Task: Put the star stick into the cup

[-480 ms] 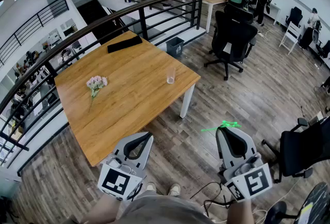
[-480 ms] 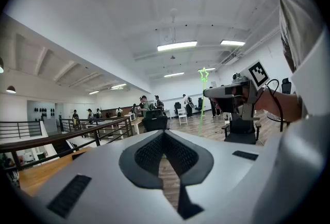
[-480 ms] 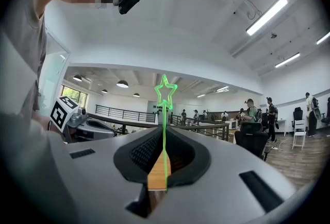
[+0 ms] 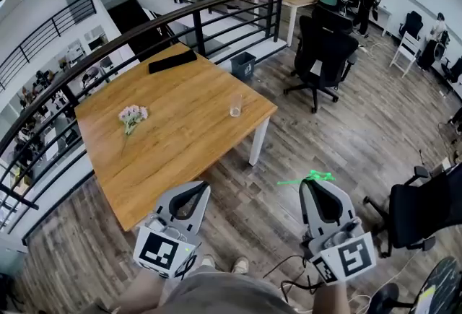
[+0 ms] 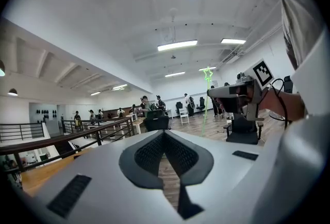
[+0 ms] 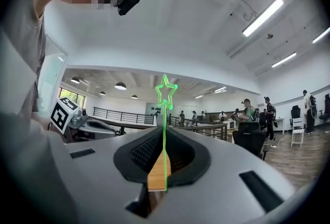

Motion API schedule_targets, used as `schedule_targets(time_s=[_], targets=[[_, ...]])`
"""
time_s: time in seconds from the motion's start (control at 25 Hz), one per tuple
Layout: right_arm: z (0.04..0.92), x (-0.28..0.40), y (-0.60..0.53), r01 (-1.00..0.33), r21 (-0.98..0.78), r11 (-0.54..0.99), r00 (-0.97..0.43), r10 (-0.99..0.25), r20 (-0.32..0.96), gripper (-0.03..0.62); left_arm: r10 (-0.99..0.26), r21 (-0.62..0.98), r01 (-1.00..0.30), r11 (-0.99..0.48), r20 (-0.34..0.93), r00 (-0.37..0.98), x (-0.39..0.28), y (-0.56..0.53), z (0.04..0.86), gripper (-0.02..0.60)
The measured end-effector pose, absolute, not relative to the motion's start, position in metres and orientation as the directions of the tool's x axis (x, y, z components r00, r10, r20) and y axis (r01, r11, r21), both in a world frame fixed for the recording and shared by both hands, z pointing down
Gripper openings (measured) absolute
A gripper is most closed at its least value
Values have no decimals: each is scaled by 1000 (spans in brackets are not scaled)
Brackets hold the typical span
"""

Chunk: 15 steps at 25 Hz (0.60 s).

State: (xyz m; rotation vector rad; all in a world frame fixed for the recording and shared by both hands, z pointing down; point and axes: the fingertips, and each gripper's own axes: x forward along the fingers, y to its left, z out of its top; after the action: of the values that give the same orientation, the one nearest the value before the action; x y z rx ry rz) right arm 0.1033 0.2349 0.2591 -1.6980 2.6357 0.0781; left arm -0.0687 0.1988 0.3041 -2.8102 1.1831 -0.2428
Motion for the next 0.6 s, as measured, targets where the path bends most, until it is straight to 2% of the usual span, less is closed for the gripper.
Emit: schedule_targets(time_s=[0.6], targets=[[273,117,241,-899,20,436,-437,-900,-2,40,-701,-153,-685,-712,99,706,-43,201,302,15]])
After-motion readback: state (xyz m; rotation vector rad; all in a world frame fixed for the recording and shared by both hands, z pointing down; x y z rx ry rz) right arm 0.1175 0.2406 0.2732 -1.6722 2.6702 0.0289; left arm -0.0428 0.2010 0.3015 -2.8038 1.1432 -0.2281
